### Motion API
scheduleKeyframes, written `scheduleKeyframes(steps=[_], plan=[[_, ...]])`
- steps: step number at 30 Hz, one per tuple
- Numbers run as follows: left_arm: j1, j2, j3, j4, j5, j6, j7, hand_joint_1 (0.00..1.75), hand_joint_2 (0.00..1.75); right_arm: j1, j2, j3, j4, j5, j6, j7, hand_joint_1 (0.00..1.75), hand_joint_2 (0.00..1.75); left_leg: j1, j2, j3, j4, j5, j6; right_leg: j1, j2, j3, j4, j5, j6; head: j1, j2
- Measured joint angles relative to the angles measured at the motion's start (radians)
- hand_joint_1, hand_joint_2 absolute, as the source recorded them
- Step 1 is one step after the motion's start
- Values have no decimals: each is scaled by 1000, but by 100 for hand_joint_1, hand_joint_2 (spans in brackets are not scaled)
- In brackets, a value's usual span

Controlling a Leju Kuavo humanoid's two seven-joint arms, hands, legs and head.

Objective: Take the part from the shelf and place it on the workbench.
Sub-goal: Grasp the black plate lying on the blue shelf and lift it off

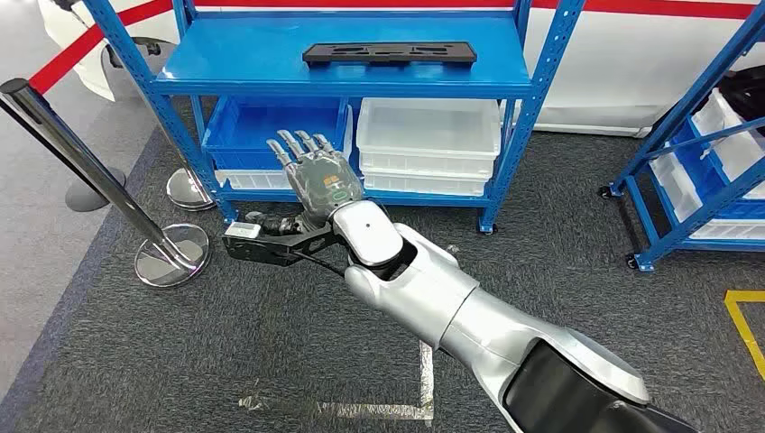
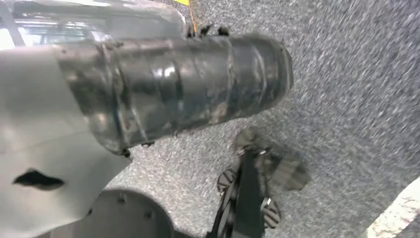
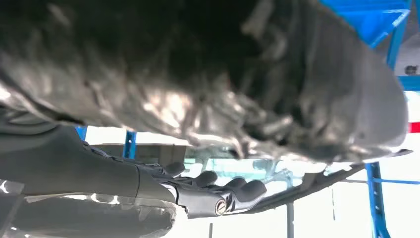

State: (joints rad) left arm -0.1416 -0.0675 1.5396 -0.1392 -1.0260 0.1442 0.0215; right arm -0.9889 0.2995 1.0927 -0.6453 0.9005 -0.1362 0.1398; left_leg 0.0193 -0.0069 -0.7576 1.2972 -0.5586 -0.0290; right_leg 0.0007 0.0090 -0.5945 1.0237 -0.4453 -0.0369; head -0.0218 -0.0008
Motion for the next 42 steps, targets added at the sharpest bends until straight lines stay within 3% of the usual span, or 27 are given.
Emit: scheduleKeyframes(steps=[2, 3, 5, 6, 8, 12, 14, 16, 17, 18, 19, 21, 23, 26, 28, 29, 31, 32, 33, 34, 35, 37, 39, 42], plan=[[1, 1, 0, 0, 0, -2, -2, 0, 0, 1, 0, 4, 4, 0, 0, 0, 0, 0, 0, 0, -6, 0, 17, -1, 0, 1, 1, 2, -3, 0, 0, 0], [2, 3, 0, 0, 1, -3, -3, 0, 0, 1, 0, 7, 7, 0, 0, 0, 0, 0, 0, 0, -1, -20, 43, -1, -1, 1, 4, 4, -7, 0, 0, 0], [2, 5, 0, 0, 1, -4, -5, 0, 0, 1, 1, 11, 11, -1, 0, -1, 0, 0, 1, 1, 57, -148, 113, 1, -2, 3, 13, 8, -17, 4, 0, 0], [1, 6, 0, 0, 1, -4, -5, 0, 0, 0, 1, 12, 12, -1, 0, -1, 0, 0, -1, 1, 89, -208, 134, 3, -1, 3, 17, 9, -22, 8, 0, 0], [-1, 6, 0, 0, 1, -4, -5, 0, 0, -3, 2, 13, 14, -1, -1, -2, 0, 0, -6, 0, 119, -263, 136, 12, 2, 4, 20, 8, -27, 17, 1, 0], [3, 7, 0, 0, 2, -5, -7, 0, 0, -6, 3, 16, 16, -1, -1, -3, 0, 0, -3, -1, 134, -278, 128, 34, 4, 4, 23, 13, -42, 34, 2, 0], [3, 7, 0, 0, -1, -6, -11, 0, 0, -8, 2, 16, 17, -1, -3, -1, 0, 0, -1, 0, 148, -284, 124, 44, 3, 2, -18, 100, -82, 41, 6, 0], [1, 7, 0, -1, -9, -9, -18, 0, 0, -8, 1, 16, 19, -1, -8, 6, 0, 0, -3, 0, 154, -284, 118, 51, 0, 0, -102, 242, -127, 44, 10, 0], [1, 7, 0, -1, -14, -12, -23, 0, 0, -7, -1, 17, 20, -4, -12, 12, 0, 0, -4, 0, 157, -284, 114, 53, 0, 0, -137, 288, -131, 43, 11, 0], [1, 7, 0, -1, -20, -15, -28, 0, 0, -7, -4, 17, 21, -9, -15, 18, 0, 0, -6, -1, 161, -284, 110, 54, 1, 0, -153, 294, -113, 40, 11, 0], [2, 7, 0, -1, -25, -17, -31, 0, 0, -7, -7, 17, 22, -14, -17, 23, 0, 0, -7, -1, 167, -284, 106, 54, 3, 0, -148, 259, -77, 35, 11, 0], [4, 6, 0, -1, -32, -20, -33, 0, 0, -10, -14, 17, 22, -20, -18, 31, 0, 0, -9, -2, 181, -284, 95, 52, 12, 0, -99, 120, 12, 18, 11, 0], [3, 3, 0, -1, -36, -19, -32, 0, 0, -13, -20, 17, 22, -21, -16, 35, 0, 0, -12, -2, 185, -283, 86, 46, 19, 0, -55, 20, 47, 5, 10, 0], [3, 2, -1, -1, -48, -9, -28, 0, 0, -14, -27, 17, 22, -20, -13, 42, 0, 0, -9, 0, 185, -286, 79, 33, 18, 3, -40, -7, 41, 1, 10, 0], [3, 1, -2, -1, -61, 1, -25, 0, 0, -16, -30, 17, 22, -17, -13, 47, 0, 0, -9, 1, 177, -257, 59, 24, 11, 3, -24, -22, 40, -3, 8, 0], [3, 0, -2, -1, -67, 5, -24, 0, 0, -16, -31, 17, 21, -15, -13, 49, 0, 0, -8, 2, 157, -214, 38, 20, 8, 3, -16, -27, 39, -6, 7, 0], [2, 0, -3, -1, -73, 8, -23, 0, 0, -15, -33, 17, 22, -13, -12, 50, 0, 0, -7, 2, 87, -85, -7, 14, 8, 2, -8, -28, 33, -9, 6, 0], [3, 0, -3, -1, -75, 9, -22, 0, 0, -14, -35, 17, 22, -12, -12, 51, 0, 0, -6, 2, 51, -30, -16, 11, 8, 2, -6, -26, 29, -9, 6, 0], [4, 1, -4, -1, -78, 10, -21, 0, 0, -11, -37, 17, 22, -12, -12, 53, 0, 0, -6, 2, 28, -8, -6, 8, 7, 3, -3, -23, 24, -9, 6, 0], [5, 2, -5, -1, -80, 11, -19, 0, 0, -9, -39, 17, 22, -12, -13, 56, 0, 0, -5, 2, 24, -24, 22, 6, 5, 5, 1, -19, 17, -7, 6, 0], [6, 2, -6, -1, -83, 13, -17, 0, 0, -8, -40, 17, 22, -12, -13, 60, 0, 0, -3, 3, 41, -78, 67, 4, 3, 6, 6, -13, 10, -5, 6, 0], [6, 2, -9, -1, -90, 16, -14, 0, 0, -7, -42, 17, 22, -12, -15, 66, 0, 0, -4, 2, 93, -202, 130, 1, 1, 8, 15, -2, -7, 5, 5, 0], [3, 1, -10, -1, -95, 18, -14, 0, 0, -7, -44, 17, 20, -11, -17, 69, 0, 0, -7, 1, 120, -258, 136, 11, 4, 8, 14, 4, -16, 15, 4, 0], [2, 1, -12, -1, -101, 18, -16, 0, 0, -6, -48, 17, 18, -11, -17, 71, 0, 0, -8, -1, 123, -266, 130, 30, 5, 7, 10, 7, -21, 25, 8, 0]])
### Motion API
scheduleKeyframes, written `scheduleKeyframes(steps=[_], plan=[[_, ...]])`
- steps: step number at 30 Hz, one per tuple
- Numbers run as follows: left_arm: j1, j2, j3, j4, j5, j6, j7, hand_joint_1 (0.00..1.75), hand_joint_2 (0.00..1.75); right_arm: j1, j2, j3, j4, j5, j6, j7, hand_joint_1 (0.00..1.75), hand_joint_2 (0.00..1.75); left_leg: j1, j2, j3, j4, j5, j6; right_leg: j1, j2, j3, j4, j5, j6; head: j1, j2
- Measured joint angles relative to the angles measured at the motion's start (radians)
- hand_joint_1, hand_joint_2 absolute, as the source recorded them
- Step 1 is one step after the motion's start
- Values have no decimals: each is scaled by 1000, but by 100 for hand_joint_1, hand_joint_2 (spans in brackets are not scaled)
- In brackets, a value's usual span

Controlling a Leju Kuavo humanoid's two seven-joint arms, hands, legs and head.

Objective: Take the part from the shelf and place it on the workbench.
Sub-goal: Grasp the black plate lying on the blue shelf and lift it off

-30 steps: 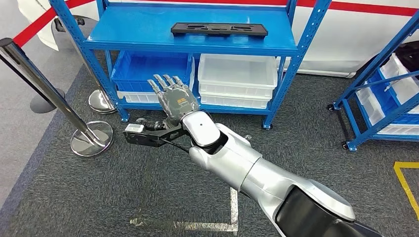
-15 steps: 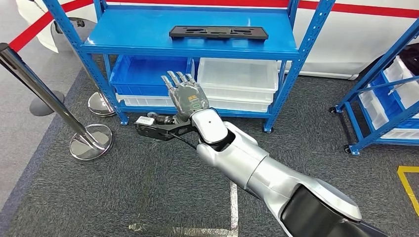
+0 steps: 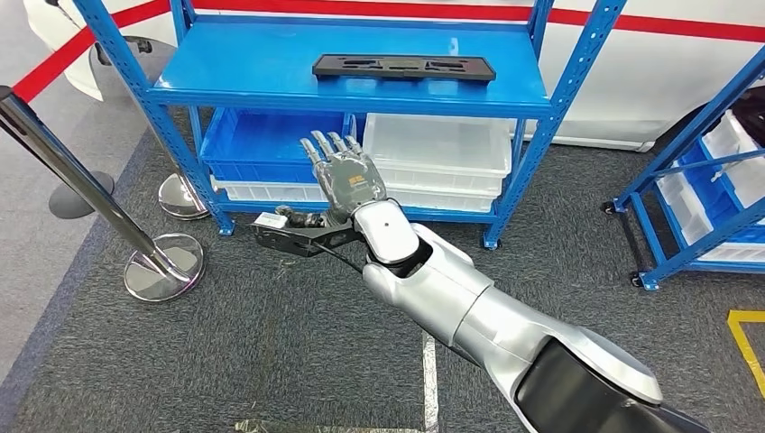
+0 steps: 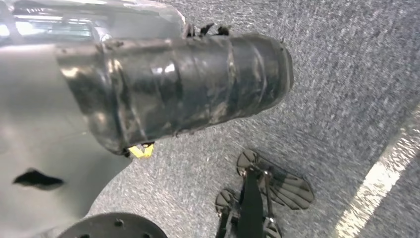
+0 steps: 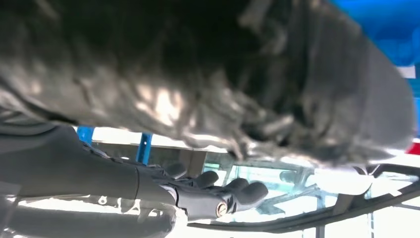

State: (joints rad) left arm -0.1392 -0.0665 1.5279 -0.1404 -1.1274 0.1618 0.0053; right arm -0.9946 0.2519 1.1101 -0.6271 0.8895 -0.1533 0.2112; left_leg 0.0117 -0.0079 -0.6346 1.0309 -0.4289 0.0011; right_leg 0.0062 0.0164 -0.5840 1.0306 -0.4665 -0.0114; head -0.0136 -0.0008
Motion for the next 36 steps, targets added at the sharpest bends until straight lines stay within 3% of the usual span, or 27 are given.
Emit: scheduleKeyframes(steps=[2, 5, 6, 7, 8, 10, 12, 14, 17, 18, 20, 22, 23, 24, 26, 27, 28, 32, 34, 36], plan=[[2, 0, -3, 0, -8, 0, -1, 0, 0, -1, -3, 0, -1, 1, 1, 3, 0, 0, 3, 1, 8, -5, -2, 12, -1, -3, -19, 44, -27, 9, 3, 0], [1, 0, -16, 0, -37, 7, 0, 0, 0, 2, -11, 0, -2, -4, 12, 9, 0, 0, 2, 2, 17, -7, -8, 25, -5, -6, -120, 232, -96, 17, 5, 0], [0, 0, -21, 0, -45, 10, 1, 0, 0, 5, -16, 0, -1, -9, 20, 12, 0, 0, 1, 2, 19, -7, -11, 28, -6, -6, -150, 277, -101, 18, 6, 0], [0, 0, -25, 0, -50, 13, 2, 0, 0, 7, -22, 0, 1, -15, 26, 14, 0, 0, 1, 1, 23, -7, -13, 29, -6, -6, -163, 285, -87, 17, 6, 0], [1, 0, -27, 0, -52, 15, 3, 0, 0, 8, -27, 0, 2, -18, 31, 16, 0, 0, 0, 0, 26, -6, -16, 29, -6, -6, -158, 254, -56, 13, 6, 0], [3, 0, -34, 0, -55, 19, 4, 0, 0, 4, -37, 0, 5, -16, 40, 23, 0, 0, -2, -1, 34, -6, -22, 27, -2, -6, -109, 122, 21, 1, 6, 0], [2, -1, -42, 0, -57, 22, 4, 0, 0, -3, -45, 0, 7, -10, 54, 34, 0, 0, -4, -1, 35, -6, -27, 22, 4, -6, -65, 21, 56, -9, 5, 0], [1, -1, -48, 0, -58, 25, 7, 0, 0, -9, -57, 0, 10, -4, 71, 45, 0, 0, -5, -1, 33, -8, -27, 15, 8, -5, -52, -3, 54, -12, 5, 0], [2, -1, -49, 0, -57, 33, 18, 0, 0, -18, -79, 0, 15, 0, 90, 56, 0, 0, -4, 1, 29, 6, -43, 1, 0, -5, -42, -19, 57, -19, 4, 0], [3, -1, -49, 0, -58, 36, 23, 0, 0, -24, -84, 0, 16, 1, 97, 59, 0, 0, -3, 2, 13, 40, -63, -3, -3, -5, -37, -25, 58, -21, 2, 0], [4, -2, -49, 0, -65, 42, 31, 0, 0, -37, -94, 0, 17, 5, 114, 66, 0, 0, 0, 3, -46, 161, -115, -10, -5, -5, -31, -27, 55, -25, -1, 0], [4, -1, -51, 0, -72, 49, 36, 0, 0, -41, -107, 0, 17, 11, 133, 71, 0, 0, 1, 3, -101, 255, -133, -17, -6, -5, -26, -26, 50, -26, -2, 0], [4, 1, -52, -1, -74, 50, 36, 0, 0, -42, -114, 0, 17, 16, 142, 73, 0, 0, 3, 3, -105, 251, -113, -20, -7, -5, -23, -24, 46, -25, -2, 0], [5, 2, -53, -1, -73, 51, 35, 0, 0, -44, -120, 0, 17, 20, 151, 76, 0, 0, 5, 3, -91, 209, -77, -23, -8, -4, -19, -20, 41, -22, -2, 0], [6, 3, -54, -1, -70, 53, 26, 0, 0, -59, -137, 0, 17, 28, 169, 86, 0, 0, 8, 4, -38, 83, -12, -26, -10, -2, -17, -8, 28, -13, -3, 0], [4, 3, -54, -1, -68, 57, 20, 0, 0, -70, -147, 0, 15, 28, 177, 92, 0, 0, 7, 3, -17, 38, 0, -22, -9, -2, -19, -2, 23, -8, -5, 0], [3, 3, -54, -1, -67, 62, 16, 0, 0, -80, -160, 0, 12, 27, 185, 98, 0, 0, 5, 2, -6, 15, 0, -18, -7, -2, -21, 2, 19, -2, -4, 0], [7, 3, -56, -1, -72, 78, 13, 0, 0, -100, -198, 0, -4, 24, 206, 110, 0, 0, 5, 1, 6, 6, -13, 7, -6, -4, -27, 19, 4, 14, 4, 0], [8, 3, -57, -1, -72, 81, 16, 0, 0, -106, -211, 0, -13, 30, 217, 112, 0, 0, 7, 3, 17, 2, -16, 19, -8, -7, -68, 108, -38, 23, 7, 0], [5, 3, -57, -1, -69, 84, 18, 0, 0, -111, -222, 0, -20, 39, 229, 111, 0, 0, 5, 3, 24, 2, -22, 27, -9, -8, -144, 248, -85, 27, 9, 0]])
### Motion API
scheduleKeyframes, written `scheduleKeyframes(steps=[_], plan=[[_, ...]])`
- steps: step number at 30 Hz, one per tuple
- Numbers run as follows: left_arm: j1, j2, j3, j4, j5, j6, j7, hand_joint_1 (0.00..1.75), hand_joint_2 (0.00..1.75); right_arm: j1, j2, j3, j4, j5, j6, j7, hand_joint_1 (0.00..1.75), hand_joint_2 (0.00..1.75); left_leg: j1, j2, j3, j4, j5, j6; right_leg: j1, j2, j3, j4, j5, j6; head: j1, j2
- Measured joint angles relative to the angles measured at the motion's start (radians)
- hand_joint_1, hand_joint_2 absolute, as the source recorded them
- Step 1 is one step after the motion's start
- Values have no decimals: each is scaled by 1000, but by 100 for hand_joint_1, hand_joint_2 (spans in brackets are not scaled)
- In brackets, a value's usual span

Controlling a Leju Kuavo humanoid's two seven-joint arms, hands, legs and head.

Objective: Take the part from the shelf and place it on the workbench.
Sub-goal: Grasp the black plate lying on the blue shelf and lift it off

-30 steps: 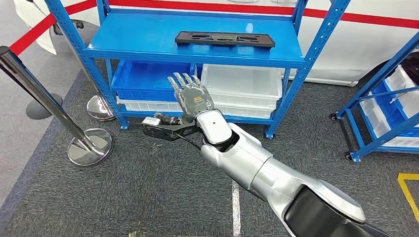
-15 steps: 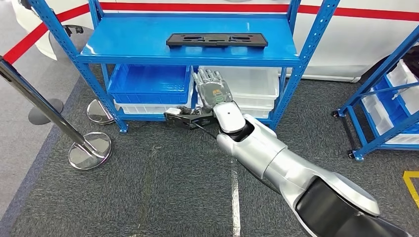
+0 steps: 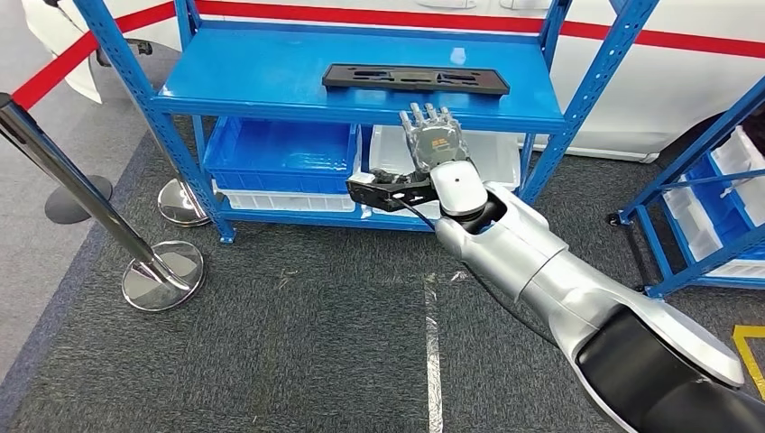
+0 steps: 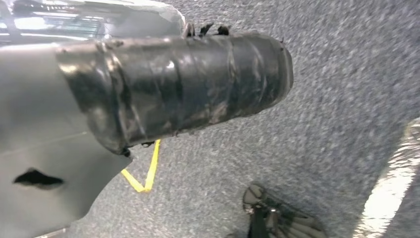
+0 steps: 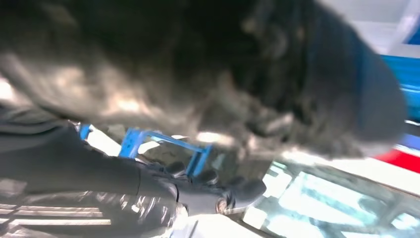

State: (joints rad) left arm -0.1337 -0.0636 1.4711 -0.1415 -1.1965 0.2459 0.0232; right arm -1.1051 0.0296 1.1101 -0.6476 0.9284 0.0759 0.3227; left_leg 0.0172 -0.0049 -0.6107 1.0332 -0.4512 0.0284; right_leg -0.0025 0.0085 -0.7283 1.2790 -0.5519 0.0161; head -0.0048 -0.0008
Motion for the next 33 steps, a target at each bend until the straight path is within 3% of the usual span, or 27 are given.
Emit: scheduleKeyframes(steps=[1, 2, 3, 5, 7, 10, 12, 15, 16, 17, 18, 20, 22, 27, 28, 31, 32, 33], plan=[[-1, 0, 0, 0, 1, 1, 1, 0, 0, 0, -5, 0, -3, 3, 5, 0, 0, 0, -1, -1, 4, 0, -3, 2, 0, 0, -33, 49, -7, 1, 0, 0], [-2, 0, 0, 0, 2, 2, 1, 0, 0, 1, -8, 0, -6, 5, 8, 0, 0, 0, -1, -2, 9, 0, -7, 3, 0, 0, -49, 61, 6, -1, 0, 0], [-1, 0, 0, 0, 2, 3, 2, 0, 0, 2, -12, 0, -8, 6, 10, 0, 0, 0, -1, -3, 15, 0, -11, 3, 0, 0, -45, 32, 37, -3, 0, 0], [1, 0, 0, 0, 3, 7, 2, 0, 0, 0, -20, 0, -15, 8, 12, 0, 0, 0, -2, -6, 27, 0, -22, -1, 2, 1, 8, -107, 122, -13, 1, 0], [0, 0, 0, 0, 3, 14, 1, 0, 0, -5, -29, 1, -24, 8, 16, 2, 0, 0, -5, -9, 32, 1, -30, -9, 7, 2, 59, -219, 158, -20, 0, 0], [-2, 0, 0, 0, 5, 20, -5, 0, 0, -11, -42, 1, -39, 8, 26, 7, 0, 0, -7, -10, 32, -4, -37, -24, 8, 4, 76, -249, 152, -27, -2, 0], [-2, -1, 0, 0, 6, 20, -12, 0, 0, -13, -49, 1, -46, 8, 29, 10, 0, 0, -7, -6, 25, 21, -57, -32, 4, 4, 87, -261, 151, -34, -4, 0], [-3, -2, 0, 0, 6, 20, -18, 0, 0, -17, -54, 1, -52, 8, 30, 11, 0, 0, -5, -2, -59, 187, -125, -39, 3, 4, 103, -265, 142, -45, -7, 0], [-3, -1, 0, 0, 6, 20, -18, 0, 0, -16, -55, 2, -53, 8, 30, 11, 0, 0, -5, -2, -91, 238, -134, -42, 3, 4, 106, -265, 138, -46, -7, 0], [-2, -1, 0, 0, 6, 20, -18, 0, 0, -15, -57, 3, -54, 8, 30, 11, 0, 0, -5, -1, -111, 257, -123, -44, 3, 4, 111, -263, 133, -47, -7, 0], [-1, -1, 0, 0, 6, 19, -18, 0, 0, -14, -59, 4, -55, 7, 30, 11, 0, 0, -4, -1, -112, 239, -94, -45, 3, 5, 116, -260, 127, -47, -8, 0], [-1, -2, 0, 0, 5, 18, -18, 0, 0, -14, -62, 5, -59, 7, 30, 11, 0, 0, -2, 0, -72, 124, -15, -45, 1, 5, 126, -251, 112, -43, -7, 0], [-3, -2, 0, 0, 5, 18, -18, 0, 0, -16, -66, 6, -63, 6, 31, 11, 0, 0, -6, 0, -30, 32, 16, -39, 4, 6, 128, -244, 101, -35, -8, 0], [-4, -3, -1, 0, 4, 17, -18, 0, 0, -17, -73, 7, -71, 6, 31, 12, 0, 0, -4, -1, -8, -4, 6, -13, 7, 5, 117, -222, 81, -15, -5, 0], [-3, -4, -1, 0, 4, 17, -17, 0, 0, -18, -75, 7, -72, 6, 31, 12, 0, 0, -2, -1, -1, -8, 5, -8, 7, 4, 99, -183, 63, -10, -4, 0], [-5, -4, -1, 0, 3, 17, -16, 0, 0, -16, -80, 9, -73, 6, 31, 12, 0, 0, 0, -1, 12, -11, -3, 3, 1, 1, -10, 7, 2, -2, 0, 0], [-6, -4, -1, 0, 2, 16, -15, 0, 0, -13, -81, 10, -73, 6, 32, 11, 0, 0, 0, -1, 16, -11, -7, 3, -1, 1, -37, 39, 5, -2, 0, 0], [-6, -4, -2, 0, 2, 16, -14, 0, 0, -10, -81, 11, -73, 6, 33, 11, 0, 0, 1, -2, 22, -11, -12, 3, -3, 1, -43, 30, 29, -2, 0, 0]])
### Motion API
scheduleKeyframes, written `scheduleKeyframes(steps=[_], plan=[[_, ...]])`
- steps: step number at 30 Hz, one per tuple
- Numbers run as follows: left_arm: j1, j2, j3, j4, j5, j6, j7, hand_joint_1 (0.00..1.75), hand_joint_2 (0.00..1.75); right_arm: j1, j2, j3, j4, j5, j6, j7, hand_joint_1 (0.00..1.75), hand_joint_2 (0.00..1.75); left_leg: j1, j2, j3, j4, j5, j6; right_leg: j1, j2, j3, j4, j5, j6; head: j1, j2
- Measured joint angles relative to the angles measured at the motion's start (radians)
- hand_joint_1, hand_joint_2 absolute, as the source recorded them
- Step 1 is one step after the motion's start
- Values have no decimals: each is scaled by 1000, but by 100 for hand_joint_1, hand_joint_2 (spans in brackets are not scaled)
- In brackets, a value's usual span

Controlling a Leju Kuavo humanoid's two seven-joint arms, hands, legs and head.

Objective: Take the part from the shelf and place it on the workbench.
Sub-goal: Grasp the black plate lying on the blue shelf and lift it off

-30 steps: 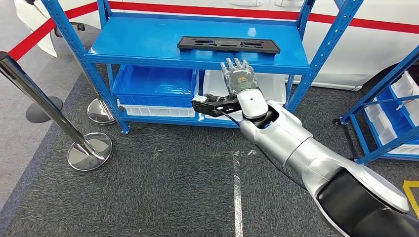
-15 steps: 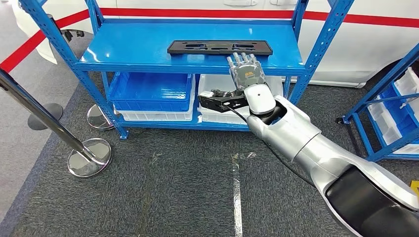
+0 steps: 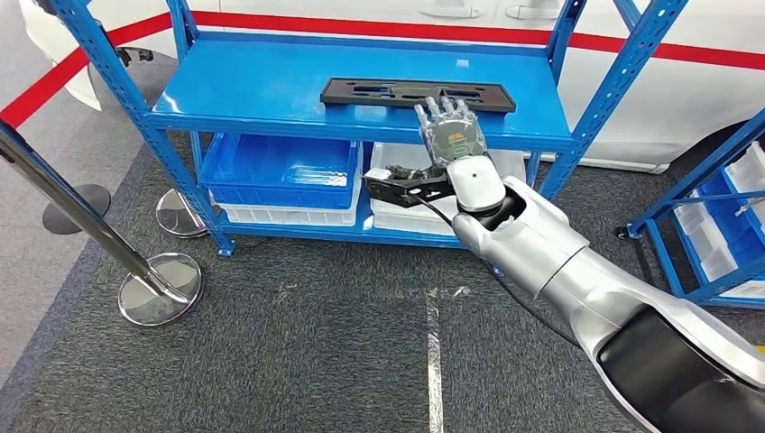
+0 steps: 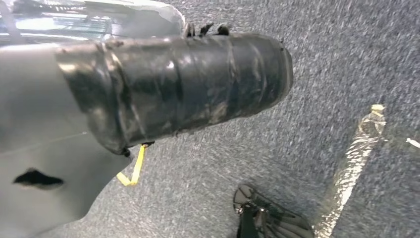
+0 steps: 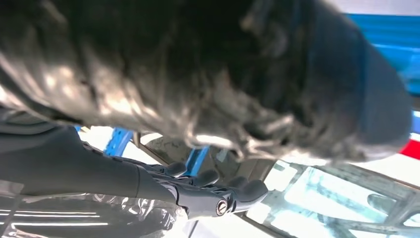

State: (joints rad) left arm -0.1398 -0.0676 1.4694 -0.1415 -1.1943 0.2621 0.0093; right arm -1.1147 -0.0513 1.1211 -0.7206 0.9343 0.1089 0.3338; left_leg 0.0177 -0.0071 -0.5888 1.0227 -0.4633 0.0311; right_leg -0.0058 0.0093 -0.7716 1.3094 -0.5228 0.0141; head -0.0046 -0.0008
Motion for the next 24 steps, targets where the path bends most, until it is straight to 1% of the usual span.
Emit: scheduleKeyframes(steps=[1, 2, 3, 4, 5, 6, 8, 9, 10, 11, 12, 13, 14, 15, 16, 17, 18, 19, 20, 22, 24], plan=[[1, 0, 0, 0, 0, -1, 2, 0, 0, 3, 0, 1, 0, 0, 1, 0, 0, 0, 1, -1, 8, 0, -6, -2, -2, 0, 12, -45, 40, -1, 0, 0], [2, 0, 0, 0, -2, -2, 4, 0, 0, 4, 0, 2, 0, 0, 3, -1, 0, 0, 1, -2, 17, 1, -14, -5, -3, -1, 38, -116, 85, -3, 0, 0], [2, -1, 0, 0, -3, -3, 6, 0, 0, 4, 0, 3, 0, 0, 4, -1, 0, 0, 0, -3, 23, 2, -21, -10, -1, 0, 69, -182, 115, -5, 0, 0], [2, -1, -1, 0, -4, -5, 8, 0, 0, 3, 0, 3, -1, 0, 5, -3, 0, 0, -1, -4, 26, 3, -27, -15, 0, 0, 93, -234, 130, -8, 0, 0], [1, -1, -1, 0, -6, -6, 9, 0, 0, 3, 1, 3, -3, 0, 6, -7, 0, 0, -3, -5, 28, 2, -30, -21, 2, 1, 107, -261, 131, -11, -1, 0], [-1, -1, -2, 0, -6, -7, 9, 0, 0, 4, 2, 4, -4, 1, 8, -13, 0, 0, -4, -5, 28, 0, -32, -26, 5, 1, 114, -269, 123, -14, -2, 0], [-1, -2, -3, 0, -7, -11, 9, 0, 0, 6, 4, 5, -7, 1, 12, -28, 0, 0, -2, -5, 30, -3, -37, -36, 3, 2, 119, -278, 120, -23, -3, 0], [-1, -3, -3, 0, -7, -13, 7, 0, 0, 6, 6, 5, -8, 1, 13, -36, 0, 0, -1, -4, 26, 9, -47, -41, 1, 2, 123, -282, 118, -28, -3, 0], [-1, -4, -3, 0, -7, -15, 5, 0, 0, 5, 10, 5, -9, 0, 14, -45, 0, 0, -1, -2, 11, 44, -66, -44, 0, 3, 128, -285, 117, -33, -4, 0], [0, -6, -4, 0, -8, -16, 3, 0, 0, 5, 14, 5, -10, 0, 13, -53, 0, 0, -1, -1, -17, 102, -92, -46, 0, 3, 134, -287, 114, -38, -5, 0], [-1, -6, -4, 0, -8, -17, 0, 0, 0, 5, 19, 6, -11, 0, 13, -62, 0, 0, -2, 0, -55, 173, -118, -47, 2, 3, 138, -287, 110, -43, -6, 0], [-2, -6, -5, 0, -8, -17, -3, 0, 0, 7, 23, 7, -12, -1, 13, -68, 0, 0, -2, 0, -95, 239, -134, -47, 5, 3, 143, -287, 105, -46, -7, 0], [-1, -6, -6, 0, -8, -17, -4, 0, 0, 10, 26, 9, -12, -1, 13, -73, 0, 0, -3, 0, -125, 280, -134, -46, 7, 2, 148, -286, 101, -49, -7, 0], [0, -6, -6, 0, -8, -18, -4, 0, 0, 12, 29, 11, -13, -1, 12, -77, 0, 0, -4, 0, -138, 282, -113, -45, 10, 2, 154, -285, 95, -50, -7, 0], [1, -6, -6, 0, -9, -18, -4, 0, 0, 13, 33, 13, -13, -1, 12, -79, 0, 0, -5, 0, -132, 246, -76, -42, 12, 3, 161, -283, 89, -51, -7, 0], [2, -7, -6, 0, -11, -17, -2, 0, 0, 12, 37, 14, -14, -1, 11, -81, 0, 0, -6, 0, -111, 181, -29, -36, 14, 3, 168, -282, 83, -51, -7, 0], [2, -7, -7, 0, -13, -17, 1, 0, 0, 11, 41, 15, -15, -2, 10, -83, 0, 0, -8, 1, -86, 116, 5, -31, 17, 4, 174, -281, 77, -51, -6, 0], [1, -7, -7, 0, -16, -17, 4, 0, 0, 10, 46, 16, -17, -4, 8, -86, 0, 0, -12, 1, -62, 60, 27, -25, 19, 4, 178, -280, 73, -50, -5, 0], [-1, -6, -8, 0, -18, -16, 9, 0, 0, 8, 51, 17, -18, -8, 7, -90, 0, 0, -15, 0, -47, 26, 34, -21, 20, 5, 178, -280, 71, -47, -6, 0], [-4, -6, -10, 0, -20, -15, 14, 0, 0, 7, 64, 19, -20, -23, 5, -100, 0, 0, -19, 0, -37, 4, 27, -17, 19, 5, 175, -281, 70, -41, -7, 0], [-2, -8, -12, 0, -21, -16, 14, 0, 0, 7, 80, 21, -21, -41, 3, -111, 0, 0, -12, 1, -27, -7, 27, -12, 20, 3, 170, -272, 59, -32, -7, 0]])
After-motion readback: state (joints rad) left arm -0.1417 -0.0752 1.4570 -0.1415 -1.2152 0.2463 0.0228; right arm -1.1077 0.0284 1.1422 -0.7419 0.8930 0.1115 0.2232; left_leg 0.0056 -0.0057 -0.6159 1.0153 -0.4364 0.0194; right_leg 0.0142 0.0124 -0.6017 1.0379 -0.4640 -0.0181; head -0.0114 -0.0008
